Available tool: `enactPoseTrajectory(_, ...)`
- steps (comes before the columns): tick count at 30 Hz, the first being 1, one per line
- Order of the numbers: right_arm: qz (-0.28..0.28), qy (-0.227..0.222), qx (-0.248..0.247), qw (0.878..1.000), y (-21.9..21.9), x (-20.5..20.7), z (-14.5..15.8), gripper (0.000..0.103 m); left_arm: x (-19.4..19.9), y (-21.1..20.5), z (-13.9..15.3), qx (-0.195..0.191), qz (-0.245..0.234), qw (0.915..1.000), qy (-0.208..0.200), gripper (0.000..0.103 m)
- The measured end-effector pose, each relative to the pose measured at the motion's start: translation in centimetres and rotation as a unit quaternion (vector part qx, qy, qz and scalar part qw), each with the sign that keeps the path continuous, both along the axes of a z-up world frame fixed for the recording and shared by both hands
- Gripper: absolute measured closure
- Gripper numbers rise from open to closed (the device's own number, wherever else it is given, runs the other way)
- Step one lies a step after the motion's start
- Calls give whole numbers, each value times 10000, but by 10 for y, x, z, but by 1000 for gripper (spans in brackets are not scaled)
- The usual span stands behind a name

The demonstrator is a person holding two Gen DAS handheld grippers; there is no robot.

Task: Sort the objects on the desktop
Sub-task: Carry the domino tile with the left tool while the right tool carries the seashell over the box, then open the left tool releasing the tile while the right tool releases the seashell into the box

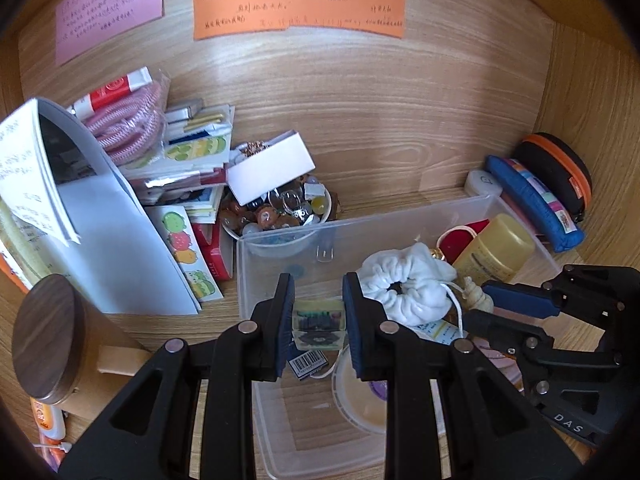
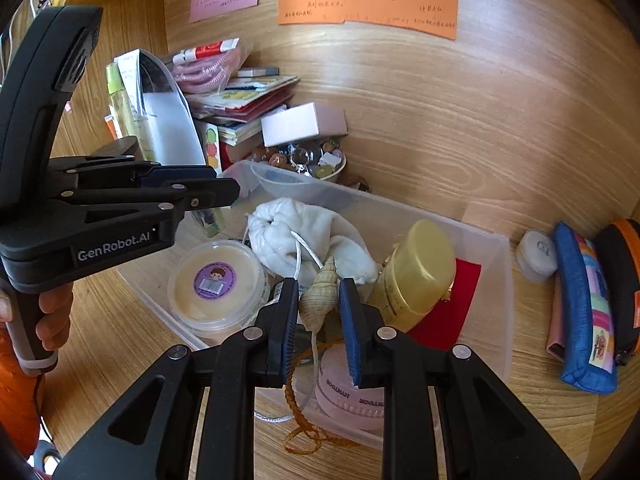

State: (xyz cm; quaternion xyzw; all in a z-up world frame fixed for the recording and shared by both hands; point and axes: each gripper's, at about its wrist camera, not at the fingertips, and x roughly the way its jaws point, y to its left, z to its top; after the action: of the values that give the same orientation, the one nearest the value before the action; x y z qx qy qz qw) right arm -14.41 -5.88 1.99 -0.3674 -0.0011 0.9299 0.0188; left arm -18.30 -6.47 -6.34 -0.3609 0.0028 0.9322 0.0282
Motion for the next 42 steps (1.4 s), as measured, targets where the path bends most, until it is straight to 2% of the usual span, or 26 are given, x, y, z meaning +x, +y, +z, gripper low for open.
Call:
enactPoseTrajectory(18,-43,-102,36,9999,-1,-7,-11,84,-5,2,-13,55,-83,9998,-149,79)
enactPoseTrajectory(20,-58,-108,76,9999,-2,-8,-12,84,-3,1,-12,68,-66,9999,-114,74)
enactPoseTrajectory(22,-88,-104,107,9999,-2,-8,-12,79,-2,-1,-10,72,-22,9999,-75,65)
enactPoseTrajectory(24,-116,-72,110,9998,-2,-7,-12,66,-1,-2,-10,95,-17,9999,-55,63)
enactPoseTrajectory(26,-171,36,164,9997,-2,-4,-9,61,0,-3,-9,154,-34,9999,-30,62)
enactPoseTrajectory(30,-176,124,171,9996,-4,-2,-6,59,1,-2,-7,151,-2,9999,43,52)
enactPoseTrajectory(33,-184,129,163,9996,-4,-2,-5,59,3,-3,-7,147,102,9998,118,36)
enactPoseTrajectory(38,-189,167,196,9995,-5,0,-2,59,3,-3,-6,152,157,9997,93,34)
enactPoseTrajectory(41,-173,238,215,9993,-6,5,3,58,5,-3,-2,107,210,9996,142,28)
enactPoseTrajectory(42,-168,268,204,9993,-6,6,6,54,7,-3,1,111,227,9995,170,26)
